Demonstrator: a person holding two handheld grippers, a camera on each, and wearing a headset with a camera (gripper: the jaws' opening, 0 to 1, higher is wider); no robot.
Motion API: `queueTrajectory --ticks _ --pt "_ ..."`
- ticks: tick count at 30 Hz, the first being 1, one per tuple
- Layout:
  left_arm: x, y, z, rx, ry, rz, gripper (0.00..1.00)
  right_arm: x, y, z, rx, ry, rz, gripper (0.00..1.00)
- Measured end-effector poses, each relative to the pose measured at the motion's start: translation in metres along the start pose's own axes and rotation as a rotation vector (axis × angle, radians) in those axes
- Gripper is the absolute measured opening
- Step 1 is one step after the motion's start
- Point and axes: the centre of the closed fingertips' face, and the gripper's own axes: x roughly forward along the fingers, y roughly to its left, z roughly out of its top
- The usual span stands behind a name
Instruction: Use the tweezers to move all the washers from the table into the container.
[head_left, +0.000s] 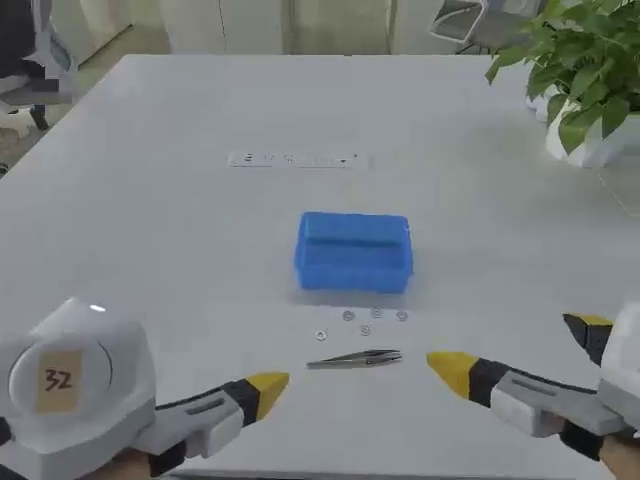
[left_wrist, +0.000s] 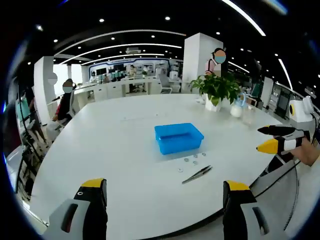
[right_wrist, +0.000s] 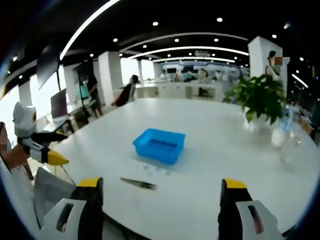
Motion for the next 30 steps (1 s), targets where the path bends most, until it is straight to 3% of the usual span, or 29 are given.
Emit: queueTrajectory --ticks 19,23,30 --pt "0.011 -0.003 0.001 0.056 0.031 -0.007 0.96 0.007 0.0 -0.001 0.006 0.024 0.016 0.94" --pt "0.013 -0.005 0.006 0.063 0.004 -0.02 0.92 0.009 -0.001 0.0 -0.011 0.03 0.012 0.94" --pt "0.024 -0.01 0.008 0.084 0.0 -0.065 0.85 0.014 -0.003 0.003 -0.029 0.027 0.0 0.9"
